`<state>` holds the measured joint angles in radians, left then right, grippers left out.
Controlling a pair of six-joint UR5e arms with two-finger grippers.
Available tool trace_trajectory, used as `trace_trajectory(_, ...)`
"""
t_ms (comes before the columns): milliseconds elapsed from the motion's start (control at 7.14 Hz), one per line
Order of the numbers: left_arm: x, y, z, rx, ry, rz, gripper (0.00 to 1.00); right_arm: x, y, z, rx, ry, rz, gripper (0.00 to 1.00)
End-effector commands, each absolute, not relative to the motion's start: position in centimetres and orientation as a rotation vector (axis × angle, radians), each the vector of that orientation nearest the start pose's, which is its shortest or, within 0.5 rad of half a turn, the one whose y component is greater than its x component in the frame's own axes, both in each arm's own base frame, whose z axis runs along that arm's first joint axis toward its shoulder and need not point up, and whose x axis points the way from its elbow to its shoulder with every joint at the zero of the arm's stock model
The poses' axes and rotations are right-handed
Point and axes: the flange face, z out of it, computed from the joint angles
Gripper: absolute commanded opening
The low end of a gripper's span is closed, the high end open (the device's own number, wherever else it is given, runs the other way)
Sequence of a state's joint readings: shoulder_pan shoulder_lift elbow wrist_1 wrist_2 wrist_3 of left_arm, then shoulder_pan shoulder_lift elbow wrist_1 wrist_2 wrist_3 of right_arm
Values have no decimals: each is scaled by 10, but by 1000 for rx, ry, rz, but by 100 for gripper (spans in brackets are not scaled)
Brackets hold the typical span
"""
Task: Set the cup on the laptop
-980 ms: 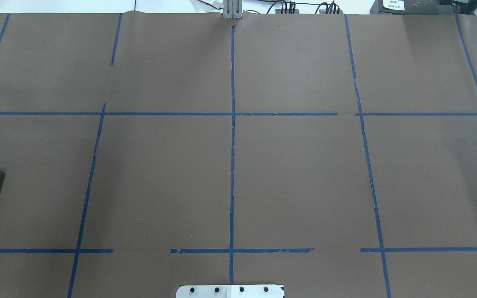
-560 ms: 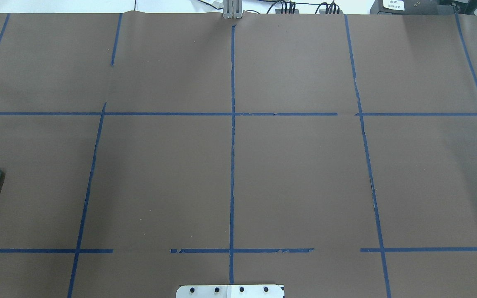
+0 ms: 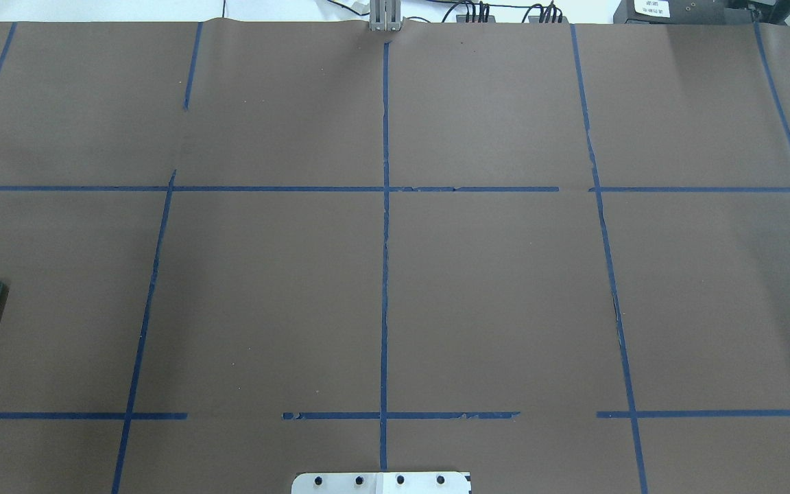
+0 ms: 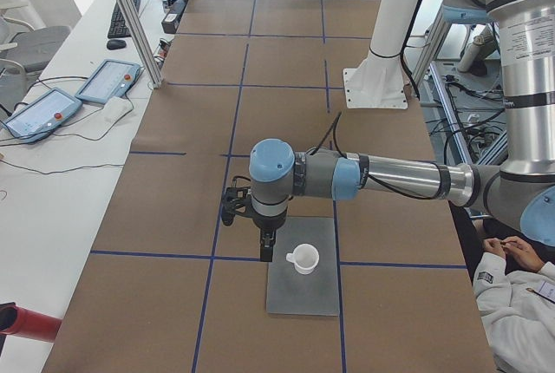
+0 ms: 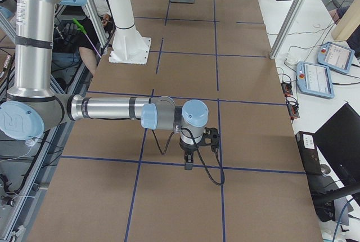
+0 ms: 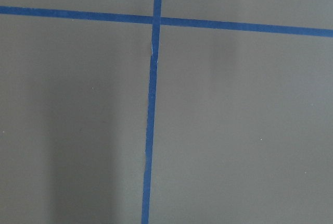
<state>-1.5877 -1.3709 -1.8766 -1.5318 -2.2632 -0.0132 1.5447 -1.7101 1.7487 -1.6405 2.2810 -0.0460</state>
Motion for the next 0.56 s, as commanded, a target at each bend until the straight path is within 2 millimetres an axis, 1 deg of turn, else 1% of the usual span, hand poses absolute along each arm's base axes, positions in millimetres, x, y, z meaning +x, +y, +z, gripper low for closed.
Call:
trace_trajectory(0, -77, -408, 608, 62, 691, -6, 100, 57, -432, 647, -24, -711, -58, 100)
trace_trajectory(420, -73, -406, 609, 22, 736, -20, 100, 57, -432, 647, -22, -711, -58, 100)
